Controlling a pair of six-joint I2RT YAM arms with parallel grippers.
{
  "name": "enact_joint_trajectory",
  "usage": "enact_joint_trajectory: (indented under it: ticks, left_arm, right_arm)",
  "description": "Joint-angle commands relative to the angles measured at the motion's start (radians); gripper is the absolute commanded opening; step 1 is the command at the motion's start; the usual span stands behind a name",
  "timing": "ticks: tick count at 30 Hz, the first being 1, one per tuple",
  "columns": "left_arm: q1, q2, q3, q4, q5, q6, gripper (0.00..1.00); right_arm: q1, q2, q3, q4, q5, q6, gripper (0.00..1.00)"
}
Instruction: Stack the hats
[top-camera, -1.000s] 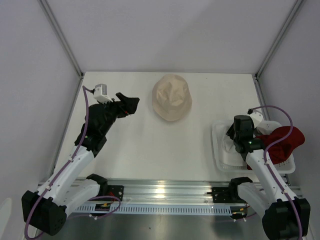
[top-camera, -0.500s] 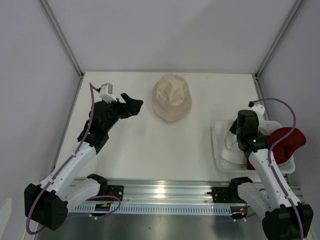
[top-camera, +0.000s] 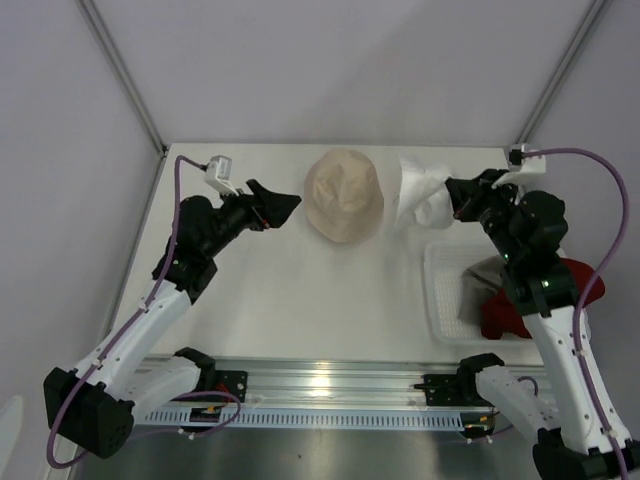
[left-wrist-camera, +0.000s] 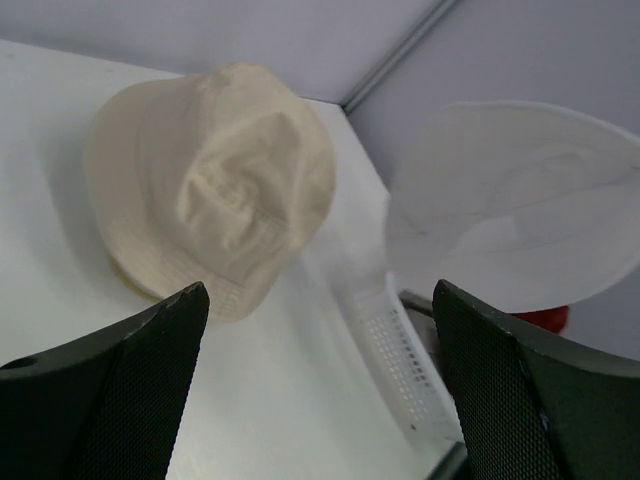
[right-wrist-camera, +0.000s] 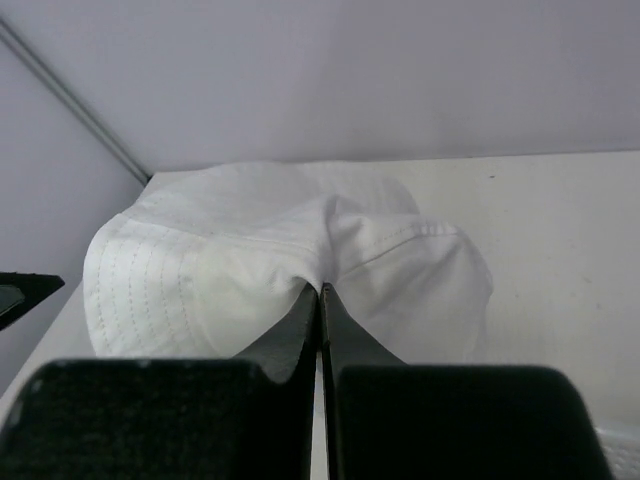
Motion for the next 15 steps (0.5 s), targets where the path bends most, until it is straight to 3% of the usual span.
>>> enact_joint_trajectory:
  ticks: [1,11,15]
  left_arm:
    - [-0.063,-0.015,0.052,0.168,0.105,-0.067,0.96]
    - [-0.16,0.256,0.363,0.137,0.165,-0.012,0.96]
    - [-0.166,0.359,0.426,0.139,0.094,-0.073,0.95]
  right_arm:
    - [0.029,0.132,0.033,0.147,-0.126,-0.015,0.0]
    - [0.17,0.418,0.32,0.171,-0.146,-0.085,0.0]
    - [0.209,0.481,0.375,0.175,-0.143,-0.105,0.0]
